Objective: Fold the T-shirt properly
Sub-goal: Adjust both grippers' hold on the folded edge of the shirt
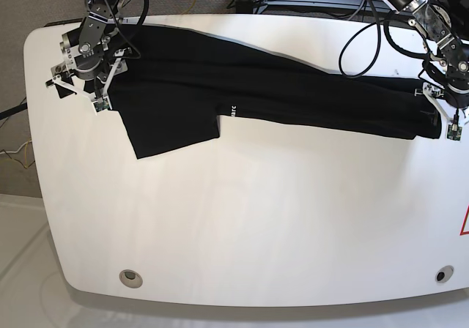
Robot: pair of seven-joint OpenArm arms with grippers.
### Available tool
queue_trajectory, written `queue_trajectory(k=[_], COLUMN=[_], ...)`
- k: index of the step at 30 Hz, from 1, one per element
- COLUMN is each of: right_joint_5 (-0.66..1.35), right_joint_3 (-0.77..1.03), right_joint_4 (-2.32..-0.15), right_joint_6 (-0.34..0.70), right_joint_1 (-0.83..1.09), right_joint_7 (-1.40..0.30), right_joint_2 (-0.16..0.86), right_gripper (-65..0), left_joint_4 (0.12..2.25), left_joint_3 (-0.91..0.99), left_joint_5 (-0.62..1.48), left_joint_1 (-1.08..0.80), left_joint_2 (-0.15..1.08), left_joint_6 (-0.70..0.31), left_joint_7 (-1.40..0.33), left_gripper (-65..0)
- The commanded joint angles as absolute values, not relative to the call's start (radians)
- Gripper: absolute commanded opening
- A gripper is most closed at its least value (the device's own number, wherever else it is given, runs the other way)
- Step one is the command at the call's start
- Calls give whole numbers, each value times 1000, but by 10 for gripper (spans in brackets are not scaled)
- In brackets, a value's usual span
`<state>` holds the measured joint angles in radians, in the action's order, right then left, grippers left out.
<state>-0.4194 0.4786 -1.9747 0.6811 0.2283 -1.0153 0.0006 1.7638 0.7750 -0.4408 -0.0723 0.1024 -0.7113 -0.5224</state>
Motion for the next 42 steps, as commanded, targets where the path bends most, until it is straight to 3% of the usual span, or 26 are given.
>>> queue_trajectory(k=[1, 22, 42], right_joint_5=[-430, -429, -429], right_joint_3=[481, 481, 483], right_joint_4=[-1994, -1979, -2011], right_joint_6=[680, 680, 680], right_joint_1=[222, 260, 275], right_joint_7=[-1012, -1009, -1010], right_joint_2=[10, 8, 12], right_gripper=[-175, -174, -174], left_joint_4=[1768, 1624, 1730], left_joint_3=[776, 780, 776], left_joint_5=[-437, -437, -466], left_joint_1=[-64, -94, -56], left_joint_2=[113, 120, 171], left_joint_6=[-698, -698, -698], left_joint_7=[-499, -496, -495], left_gripper=[-140, -139, -139])
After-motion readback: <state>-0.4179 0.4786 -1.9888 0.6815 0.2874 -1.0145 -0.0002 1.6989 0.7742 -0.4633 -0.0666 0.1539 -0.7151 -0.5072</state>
